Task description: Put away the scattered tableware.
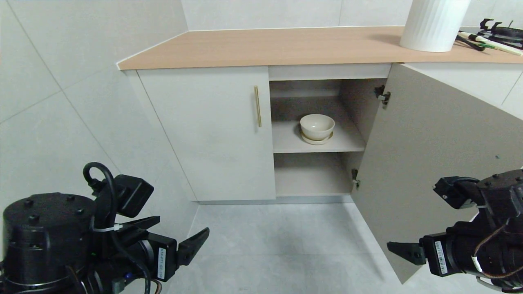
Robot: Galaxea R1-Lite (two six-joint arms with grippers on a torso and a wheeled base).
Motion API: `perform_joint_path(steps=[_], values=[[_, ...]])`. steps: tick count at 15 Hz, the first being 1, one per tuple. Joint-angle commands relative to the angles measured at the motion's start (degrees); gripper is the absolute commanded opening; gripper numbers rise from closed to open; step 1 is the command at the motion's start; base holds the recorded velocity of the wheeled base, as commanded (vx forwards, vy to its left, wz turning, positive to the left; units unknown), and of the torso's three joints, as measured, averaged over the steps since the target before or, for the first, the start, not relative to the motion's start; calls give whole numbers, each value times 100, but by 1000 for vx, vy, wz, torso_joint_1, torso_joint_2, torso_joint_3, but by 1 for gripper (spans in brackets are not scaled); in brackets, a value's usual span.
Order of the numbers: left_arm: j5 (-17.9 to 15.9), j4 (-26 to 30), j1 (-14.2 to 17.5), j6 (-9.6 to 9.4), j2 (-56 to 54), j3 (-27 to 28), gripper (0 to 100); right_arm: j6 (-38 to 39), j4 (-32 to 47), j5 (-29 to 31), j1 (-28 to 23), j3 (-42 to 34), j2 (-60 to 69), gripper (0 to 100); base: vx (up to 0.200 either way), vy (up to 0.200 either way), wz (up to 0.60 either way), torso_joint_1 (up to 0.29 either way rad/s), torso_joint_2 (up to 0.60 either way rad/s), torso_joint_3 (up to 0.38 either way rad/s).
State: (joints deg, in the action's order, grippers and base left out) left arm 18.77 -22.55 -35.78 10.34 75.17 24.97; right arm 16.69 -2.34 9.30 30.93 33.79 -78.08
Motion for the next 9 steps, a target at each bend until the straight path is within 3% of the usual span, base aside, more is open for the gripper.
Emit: perform_joint_path(steps=[1,5,9], values=[[4,-4,1,3,16,-1,100,-104,208,-7,-34,66,39,100,0,-200,0,2,2,2],[-5,5,1,12,24,-9,100,-192,454,1,-131,92,74,100,0,-200,0,0,4,4],[-5,-4,1,3,16,-36,100,-368,691,19,-333,207,267,100,0,0,0,0,0,0]])
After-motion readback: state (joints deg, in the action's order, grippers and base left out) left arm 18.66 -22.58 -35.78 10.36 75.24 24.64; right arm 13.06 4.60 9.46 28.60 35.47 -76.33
